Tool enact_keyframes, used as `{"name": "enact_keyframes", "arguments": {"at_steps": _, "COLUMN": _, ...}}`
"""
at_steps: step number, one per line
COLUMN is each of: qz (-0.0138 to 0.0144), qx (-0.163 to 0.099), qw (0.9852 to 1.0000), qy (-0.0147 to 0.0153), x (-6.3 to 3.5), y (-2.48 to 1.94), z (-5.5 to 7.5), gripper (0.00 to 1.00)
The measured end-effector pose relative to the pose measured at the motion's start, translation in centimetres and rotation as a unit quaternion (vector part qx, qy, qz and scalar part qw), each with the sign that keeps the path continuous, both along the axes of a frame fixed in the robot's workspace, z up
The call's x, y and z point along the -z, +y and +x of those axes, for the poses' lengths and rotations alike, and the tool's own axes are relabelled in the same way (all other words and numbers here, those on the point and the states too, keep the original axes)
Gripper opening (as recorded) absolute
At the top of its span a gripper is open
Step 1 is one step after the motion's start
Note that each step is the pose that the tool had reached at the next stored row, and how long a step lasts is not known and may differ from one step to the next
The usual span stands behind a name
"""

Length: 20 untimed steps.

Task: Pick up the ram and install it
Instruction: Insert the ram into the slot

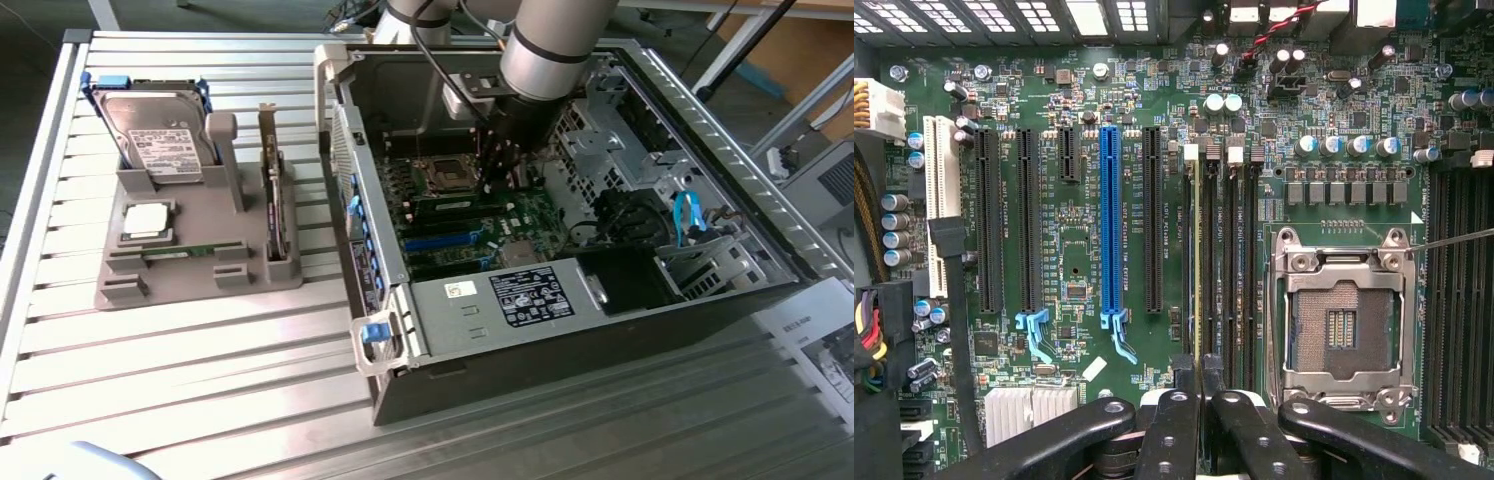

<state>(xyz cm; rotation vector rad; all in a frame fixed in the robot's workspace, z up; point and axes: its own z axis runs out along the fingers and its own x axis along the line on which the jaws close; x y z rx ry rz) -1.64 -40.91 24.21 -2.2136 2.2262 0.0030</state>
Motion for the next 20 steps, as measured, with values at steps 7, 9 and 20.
{"name": "enact_keyframes", "arguments": {"at_steps": 7, "qz": 0.0000, "qx": 0.000, "qw": 1.0000, "qy": 0.0000, "x": 0.01, "y": -0.03, "z": 0.00, "gripper": 0.12}}
{"name": "enact_keyframes", "arguments": {"at_steps": 9, "qz": 0.0000, "qx": 0.000, "qw": 1.0000, "qy": 0.0000, "x": 0.05, "y": -0.03, "z": 0.00, "gripper": 0.12}}
{"name": "enact_keyframes", "arguments": {"at_steps": 20, "qz": 0.0001, "qx": 0.000, "qw": 1.0000, "qy": -0.0002, "x": 0.38, "y": -0.01, "z": -0.02, "gripper": 0.12}}
